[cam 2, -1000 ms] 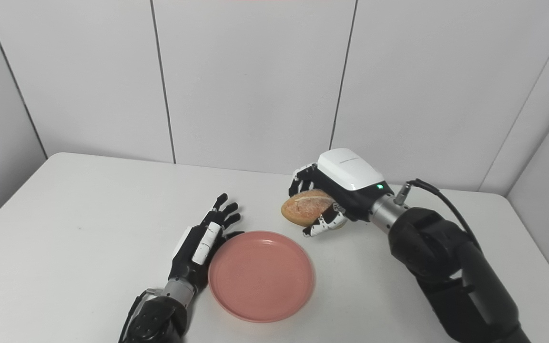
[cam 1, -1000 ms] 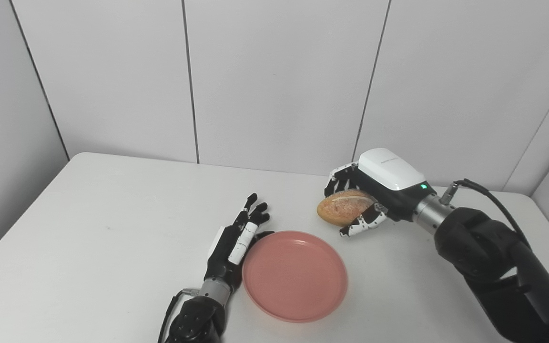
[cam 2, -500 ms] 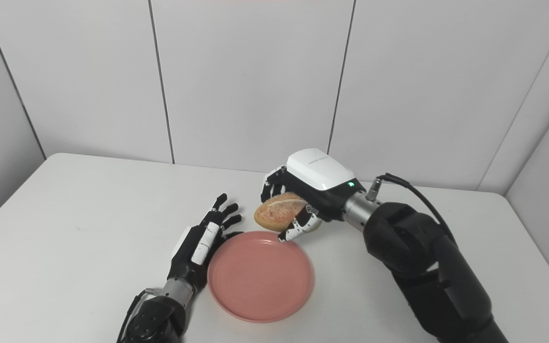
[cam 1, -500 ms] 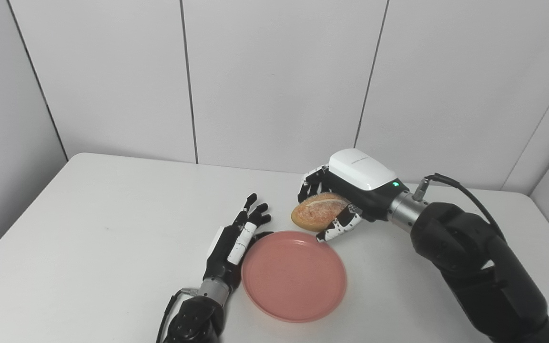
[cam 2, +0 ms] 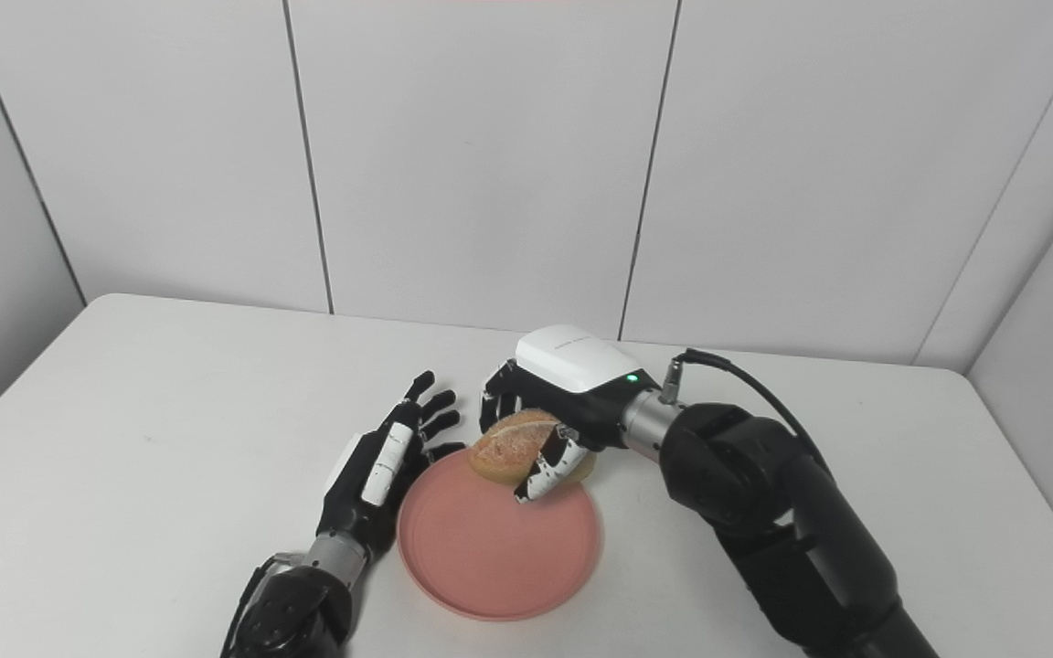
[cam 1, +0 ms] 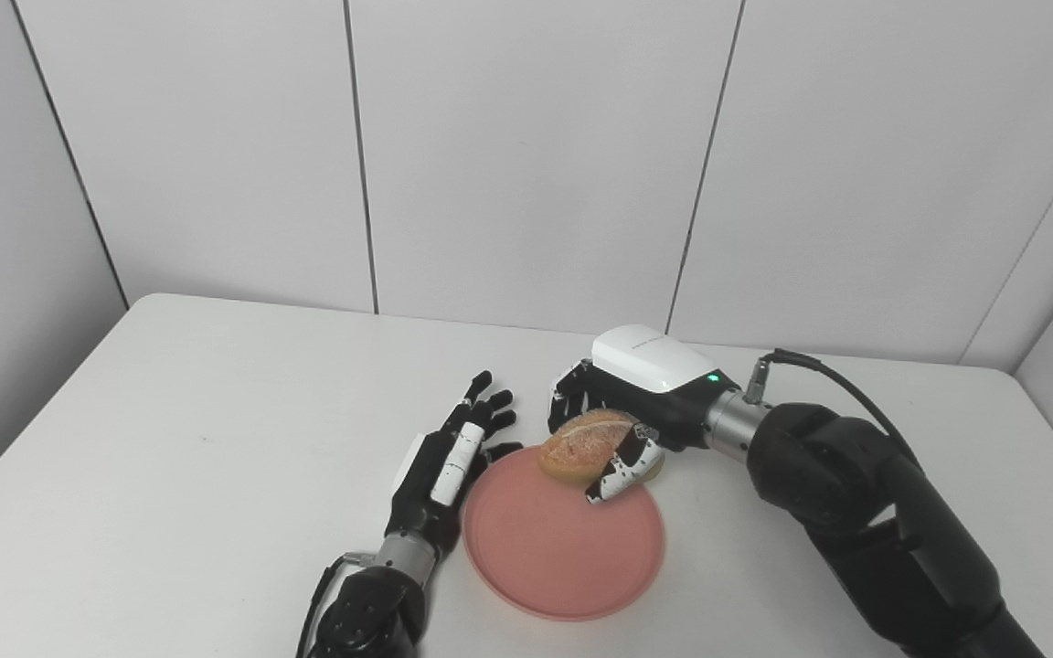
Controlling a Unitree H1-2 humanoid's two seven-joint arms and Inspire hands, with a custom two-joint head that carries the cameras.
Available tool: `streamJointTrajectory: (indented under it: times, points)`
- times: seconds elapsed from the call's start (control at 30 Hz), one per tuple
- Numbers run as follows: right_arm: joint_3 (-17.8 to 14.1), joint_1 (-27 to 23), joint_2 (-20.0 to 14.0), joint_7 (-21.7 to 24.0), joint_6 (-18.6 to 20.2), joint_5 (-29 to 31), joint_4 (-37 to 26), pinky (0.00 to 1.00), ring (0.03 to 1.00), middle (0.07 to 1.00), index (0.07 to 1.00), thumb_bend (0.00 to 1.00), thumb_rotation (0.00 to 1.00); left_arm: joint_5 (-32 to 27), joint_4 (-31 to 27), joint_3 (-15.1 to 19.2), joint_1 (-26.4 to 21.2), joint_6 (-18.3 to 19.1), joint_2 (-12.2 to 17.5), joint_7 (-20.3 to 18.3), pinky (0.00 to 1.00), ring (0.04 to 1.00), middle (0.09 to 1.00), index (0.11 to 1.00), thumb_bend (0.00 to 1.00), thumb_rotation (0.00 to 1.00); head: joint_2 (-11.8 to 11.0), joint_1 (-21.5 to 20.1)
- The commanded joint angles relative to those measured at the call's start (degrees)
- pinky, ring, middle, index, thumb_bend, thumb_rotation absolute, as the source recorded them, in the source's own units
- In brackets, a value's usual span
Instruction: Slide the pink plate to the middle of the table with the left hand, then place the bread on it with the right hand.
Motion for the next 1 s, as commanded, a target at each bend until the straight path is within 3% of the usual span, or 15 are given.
streamJointTrajectory:
  times: [0.0, 0.13, 0.37, 0.6, 0.97]
  points:
    - [0.0, -4.2, -0.2, -0.4, -2.4, 1.1, 1.5, 0.36, 0.427, 0.509, 0.486, 0.52, 0.00, -0.1, 0.8, 0.1, 1.5, 3.1, -0.2, 0.5, 0.71, 0.878, 0.908, 0.932, 0.96, 0.93, 0.1, 0.0]
    - [1.0, -5.4, 0.4, -0.7, -4.0, 2.4, 6.8, 0.35, 0.419, 0.499, 0.499, 0.52, 0.00, -0.2, 1.1, 0.2, 1.3, 3.2, -0.3, 0.4, 0.72, 0.882, 0.914, 0.932, 0.96, 0.94, 0.4, -0.2]
    - [2.4, -6.9, 1.3, 0.3, -2.8, 2.9, 11.6, 0.37, 0.434, 0.506, 0.481, 0.52, 0.00, -0.4, 1.5, 0.2, 1.0, 2.9, -0.4, 0.2, 0.71, 0.885, 0.917, 0.938, 0.97, 0.94, 0.8, -0.7]
    - [3.1, -7.3, 2.0, 0.1, -3.4, 3.2, 12.9, 0.37, 0.437, 0.511, 0.475, 0.52, 0.00, -0.3, 2.0, 0.3, 0.6, 2.7, -0.8, 0.4, 0.72, 0.874, 0.905, 0.929, 0.99, 0.93, 0.9, -0.7]
    - [4.7, -7.2, 2.1, 3.8, -2.3, 3.7, 10.7, 0.37, 0.436, 0.505, 0.483, 0.52, 0.00, 0.3, 2.4, 0.2, 0.5, 2.8, -1.0, 0.9, 0.73, 0.868, 0.898, 0.925, 0.97, 0.95, 1.0, -0.7]
